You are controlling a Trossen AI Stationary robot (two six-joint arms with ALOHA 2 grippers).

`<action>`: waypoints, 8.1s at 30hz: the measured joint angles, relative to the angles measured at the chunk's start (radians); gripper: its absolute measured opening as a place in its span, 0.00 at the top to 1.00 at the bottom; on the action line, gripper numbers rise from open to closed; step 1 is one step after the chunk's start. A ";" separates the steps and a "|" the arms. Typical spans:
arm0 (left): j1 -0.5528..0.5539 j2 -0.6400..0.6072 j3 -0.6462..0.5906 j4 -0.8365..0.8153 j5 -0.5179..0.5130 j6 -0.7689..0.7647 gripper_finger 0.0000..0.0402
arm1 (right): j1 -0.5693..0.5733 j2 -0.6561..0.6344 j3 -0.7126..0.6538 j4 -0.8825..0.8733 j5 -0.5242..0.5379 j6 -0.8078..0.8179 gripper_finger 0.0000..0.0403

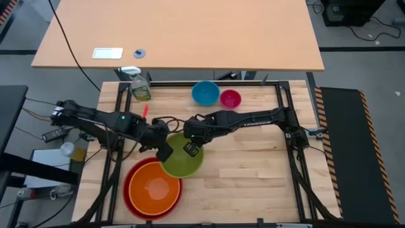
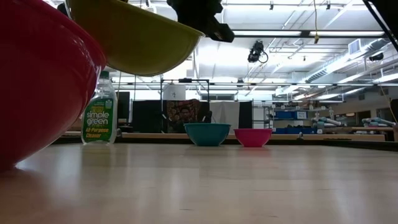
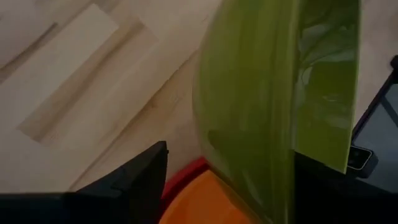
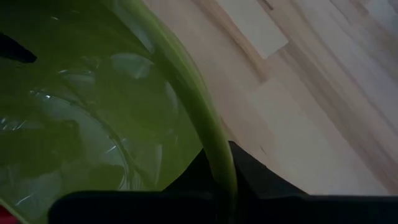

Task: Nest bowls inside each other
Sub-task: Stack the green bowl on top of the orange bowl, then stack the blue bowl on top of the green bowl

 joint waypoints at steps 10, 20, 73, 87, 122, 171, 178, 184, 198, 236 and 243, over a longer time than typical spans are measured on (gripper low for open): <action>0.009 0.009 0.000 -0.005 0.026 -0.034 0.64 | 0.003 0.000 -0.001 0.034 -0.028 0.086 0.92; 0.031 0.018 0.000 -0.009 0.041 0.033 0.97 | -0.011 -0.001 0.002 0.208 -0.065 0.155 0.64; -0.356 0.293 -0.002 -0.188 0.135 0.054 0.71 | 0.097 -0.325 0.000 -0.112 0.155 -0.041 0.37; -0.350 0.092 -0.002 -0.198 0.134 0.034 0.32 | 0.106 -0.324 0.000 -0.280 0.182 0.024 0.37; -0.415 0.177 -0.117 -0.208 -0.140 0.224 0.33 | 0.012 -0.295 -0.007 -0.163 0.158 -0.082 0.43; -0.516 0.230 -0.114 -0.293 -0.315 0.192 0.33 | 0.050 -0.294 -0.007 -0.044 0.150 -0.101 0.45; -0.510 0.230 -0.128 -0.295 -0.287 0.197 0.33 | 0.059 -0.294 -0.007 -0.044 0.154 -0.101 0.45; -0.510 0.230 -0.024 -0.323 -0.285 0.220 0.33 | 0.048 -0.294 -0.007 -0.045 0.154 -0.123 0.45; -0.464 0.042 0.037 -0.144 -0.571 0.072 0.38 | -0.245 -0.292 -0.470 0.297 -0.007 -0.231 0.48; 0.004 -0.358 -0.344 0.481 -0.388 0.257 0.57 | -0.520 -0.057 -0.608 0.435 -0.096 -0.658 0.48; 0.004 -0.358 -0.344 0.480 -0.385 0.269 0.57 | -0.387 -0.102 -0.607 0.372 -0.257 -0.702 0.48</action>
